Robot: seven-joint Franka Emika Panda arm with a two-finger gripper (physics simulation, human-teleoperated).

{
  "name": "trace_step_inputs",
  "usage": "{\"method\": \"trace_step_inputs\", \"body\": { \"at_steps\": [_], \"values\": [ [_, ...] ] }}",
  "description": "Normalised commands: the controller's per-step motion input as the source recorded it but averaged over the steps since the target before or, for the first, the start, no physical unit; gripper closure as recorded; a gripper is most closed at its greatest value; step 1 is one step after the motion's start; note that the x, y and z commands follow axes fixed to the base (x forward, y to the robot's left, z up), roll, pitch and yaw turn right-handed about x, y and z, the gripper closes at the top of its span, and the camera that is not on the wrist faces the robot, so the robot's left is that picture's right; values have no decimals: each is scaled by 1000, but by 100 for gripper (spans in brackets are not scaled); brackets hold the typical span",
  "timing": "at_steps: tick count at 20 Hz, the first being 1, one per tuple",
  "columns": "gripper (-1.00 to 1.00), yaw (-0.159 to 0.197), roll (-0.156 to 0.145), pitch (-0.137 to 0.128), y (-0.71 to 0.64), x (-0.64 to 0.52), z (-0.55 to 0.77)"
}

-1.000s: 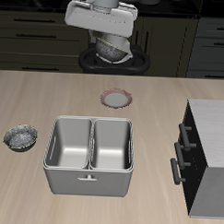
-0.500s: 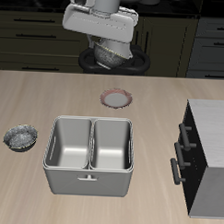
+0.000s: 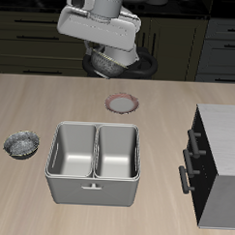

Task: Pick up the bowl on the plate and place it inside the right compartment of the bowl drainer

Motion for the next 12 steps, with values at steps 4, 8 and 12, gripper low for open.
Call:
{"method": "trace_step_inputs", "body": {
  "at_steps": [4, 8, 12],
  "values": [
    [100, 23, -10, -7, 70, 181, 65],
    [100, 12, 14, -13, 103, 237, 74],
    [100, -2, 5, 8, 52, 178, -30]
  ]
}}
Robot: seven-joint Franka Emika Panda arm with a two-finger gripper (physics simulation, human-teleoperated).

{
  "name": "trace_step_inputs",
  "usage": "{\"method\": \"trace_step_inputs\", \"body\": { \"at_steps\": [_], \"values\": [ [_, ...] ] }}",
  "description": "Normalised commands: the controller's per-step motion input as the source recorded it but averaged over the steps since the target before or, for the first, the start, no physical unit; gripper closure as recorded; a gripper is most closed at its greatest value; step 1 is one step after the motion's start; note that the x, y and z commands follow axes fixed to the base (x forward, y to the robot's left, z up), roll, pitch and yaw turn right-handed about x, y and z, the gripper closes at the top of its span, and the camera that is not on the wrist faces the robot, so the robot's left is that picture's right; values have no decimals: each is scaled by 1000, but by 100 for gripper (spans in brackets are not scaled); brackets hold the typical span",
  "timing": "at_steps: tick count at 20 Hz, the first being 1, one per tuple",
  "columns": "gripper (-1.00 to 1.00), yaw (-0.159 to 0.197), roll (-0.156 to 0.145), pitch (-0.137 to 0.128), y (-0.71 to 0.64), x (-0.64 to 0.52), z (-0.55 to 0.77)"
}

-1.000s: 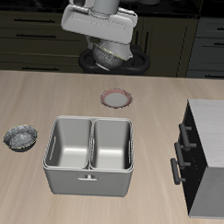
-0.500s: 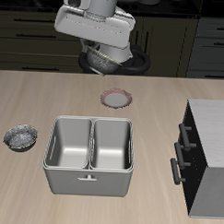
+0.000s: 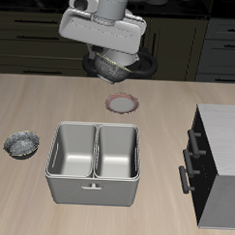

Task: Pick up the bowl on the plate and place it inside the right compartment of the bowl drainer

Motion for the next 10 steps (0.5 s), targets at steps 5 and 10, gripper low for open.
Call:
{"method": "trace_step_inputs", "body": {
  "at_steps": [5, 10],
  "values": [
    [100, 23, 10, 0, 86, 210, -30],
    [100, 14, 21, -3, 234, 303, 67]
  ]
}}
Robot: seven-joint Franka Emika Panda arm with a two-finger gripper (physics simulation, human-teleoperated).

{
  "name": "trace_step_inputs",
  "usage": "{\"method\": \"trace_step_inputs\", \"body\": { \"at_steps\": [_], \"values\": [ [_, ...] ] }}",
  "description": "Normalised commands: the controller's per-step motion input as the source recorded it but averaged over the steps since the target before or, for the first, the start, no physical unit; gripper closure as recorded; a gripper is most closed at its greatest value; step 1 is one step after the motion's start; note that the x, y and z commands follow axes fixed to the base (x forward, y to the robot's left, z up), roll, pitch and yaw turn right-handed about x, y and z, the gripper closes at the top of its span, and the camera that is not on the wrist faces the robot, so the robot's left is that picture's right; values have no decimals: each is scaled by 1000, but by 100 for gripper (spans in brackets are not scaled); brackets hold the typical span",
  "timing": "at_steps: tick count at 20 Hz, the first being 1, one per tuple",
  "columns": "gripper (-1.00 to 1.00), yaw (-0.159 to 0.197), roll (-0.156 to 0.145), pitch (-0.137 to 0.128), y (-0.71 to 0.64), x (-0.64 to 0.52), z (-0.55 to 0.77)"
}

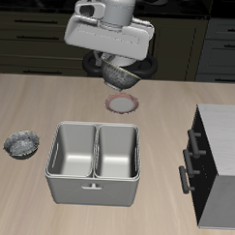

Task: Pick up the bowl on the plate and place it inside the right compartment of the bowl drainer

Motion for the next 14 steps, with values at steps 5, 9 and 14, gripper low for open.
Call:
{"method": "trace_step_inputs", "body": {
  "at_steps": [5, 9, 14],
  "values": [
    [100, -2, 19, -25, 199, 173, 131],
    [100, -11, -14, -2, -7, 142, 35],
    [100, 6, -46, 7, -180, 114, -38]
  ]
}}
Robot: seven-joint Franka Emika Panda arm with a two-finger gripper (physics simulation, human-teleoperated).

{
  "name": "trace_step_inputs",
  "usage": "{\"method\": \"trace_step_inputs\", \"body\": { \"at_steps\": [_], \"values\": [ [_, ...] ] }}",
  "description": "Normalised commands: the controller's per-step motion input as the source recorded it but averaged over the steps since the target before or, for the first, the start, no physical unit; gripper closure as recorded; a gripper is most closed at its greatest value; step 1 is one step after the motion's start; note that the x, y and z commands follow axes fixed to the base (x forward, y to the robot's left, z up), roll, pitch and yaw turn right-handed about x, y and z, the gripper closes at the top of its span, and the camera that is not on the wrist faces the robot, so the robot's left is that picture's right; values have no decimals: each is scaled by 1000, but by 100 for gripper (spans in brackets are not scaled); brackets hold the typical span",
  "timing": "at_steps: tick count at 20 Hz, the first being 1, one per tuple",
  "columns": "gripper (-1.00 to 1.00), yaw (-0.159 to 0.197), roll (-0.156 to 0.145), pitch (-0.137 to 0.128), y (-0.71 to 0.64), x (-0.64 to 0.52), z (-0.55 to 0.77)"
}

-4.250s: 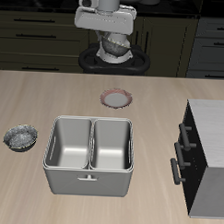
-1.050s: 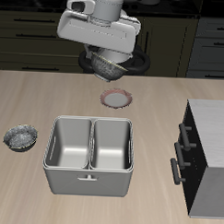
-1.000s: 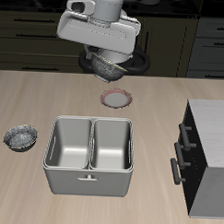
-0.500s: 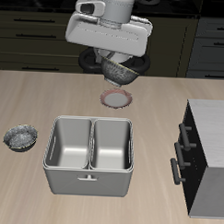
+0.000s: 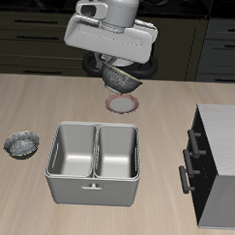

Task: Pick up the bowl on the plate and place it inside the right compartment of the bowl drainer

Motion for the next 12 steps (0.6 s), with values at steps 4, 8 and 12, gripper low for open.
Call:
{"method": "trace_step_inputs", "body": {
  "at_steps": [4, 8, 12],
  "values": [
    [100, 15, -24, -1, -117, 65, -74],
    [100, 14, -33, -15, -125, 26, -13],
    [100, -5, -29, 6, -148, 17, -55]
  ]
}}
